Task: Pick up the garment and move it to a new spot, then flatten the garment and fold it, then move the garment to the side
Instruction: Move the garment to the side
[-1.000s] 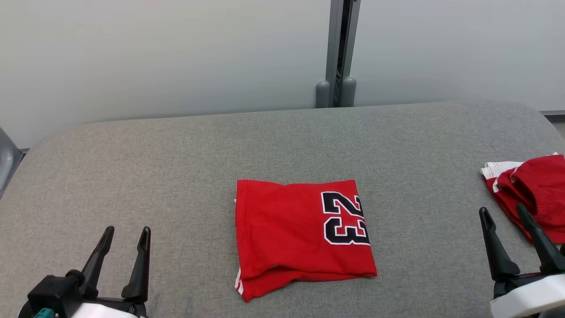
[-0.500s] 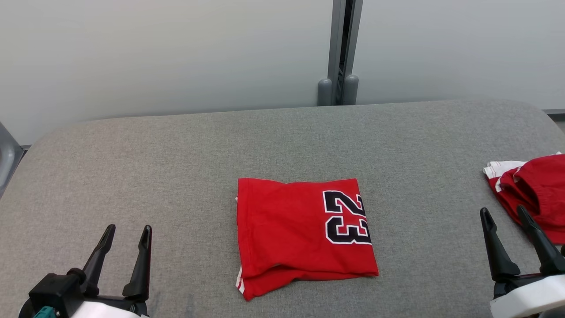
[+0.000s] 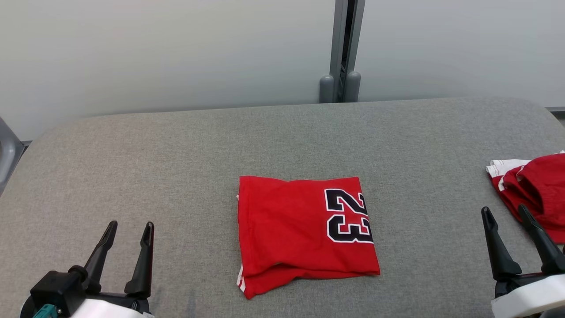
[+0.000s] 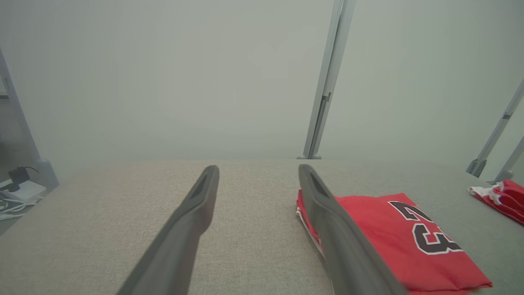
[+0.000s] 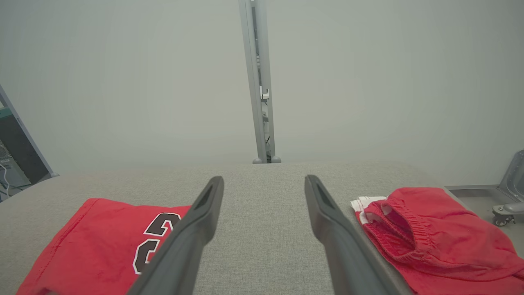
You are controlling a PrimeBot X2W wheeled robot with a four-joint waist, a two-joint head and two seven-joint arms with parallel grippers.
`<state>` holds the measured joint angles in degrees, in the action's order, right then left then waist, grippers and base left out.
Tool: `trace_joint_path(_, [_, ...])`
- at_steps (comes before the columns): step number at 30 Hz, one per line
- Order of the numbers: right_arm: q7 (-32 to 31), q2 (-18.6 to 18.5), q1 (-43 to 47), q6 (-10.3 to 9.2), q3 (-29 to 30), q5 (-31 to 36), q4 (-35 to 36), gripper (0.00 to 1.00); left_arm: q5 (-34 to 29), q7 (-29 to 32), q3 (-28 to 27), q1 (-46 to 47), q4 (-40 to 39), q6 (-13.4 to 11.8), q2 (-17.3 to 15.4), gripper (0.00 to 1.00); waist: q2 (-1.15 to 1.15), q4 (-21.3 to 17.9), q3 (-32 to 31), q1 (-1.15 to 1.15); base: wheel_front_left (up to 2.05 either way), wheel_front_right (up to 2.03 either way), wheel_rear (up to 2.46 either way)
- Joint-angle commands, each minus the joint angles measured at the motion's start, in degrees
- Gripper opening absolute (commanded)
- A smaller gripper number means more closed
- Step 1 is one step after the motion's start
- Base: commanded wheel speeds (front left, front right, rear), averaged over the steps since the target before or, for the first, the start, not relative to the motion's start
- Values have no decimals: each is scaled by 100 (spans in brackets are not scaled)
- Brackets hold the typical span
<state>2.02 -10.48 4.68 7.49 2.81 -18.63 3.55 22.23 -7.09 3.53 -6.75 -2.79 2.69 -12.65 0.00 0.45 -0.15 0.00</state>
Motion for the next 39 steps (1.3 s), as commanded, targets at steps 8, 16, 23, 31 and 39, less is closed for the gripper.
trace_joint_path(8, [-91,-58,-132,0,-8,4,127,100,50,-66,68,300,-72,34,-48,100,0,92,367,0,0,0,0])
trace_joint_path(16, [-266,-213,-694,0,-266,6,35,100,60,-275,222,933,-23,177,-19,100,0,460,1279,0,0,0,0])
trace_joint_path(23, [-480,-411,-1259,0,-834,-194,-498,100,144,-555,413,1532,302,312,103,100,0,872,1966,0,0,0,0])
trace_joint_path(31, [-815,-645,-1539,0,-1446,-604,-969,100,192,-737,479,1922,638,389,174,100,0,1052,2266,0,0,0,0])
trace_joint_path(39, [-1485,-977,-1650,0,-1857,-1105,-865,0,193,-791,434,2120,838,435,146,100,0,956,2322,0,0,0,0])
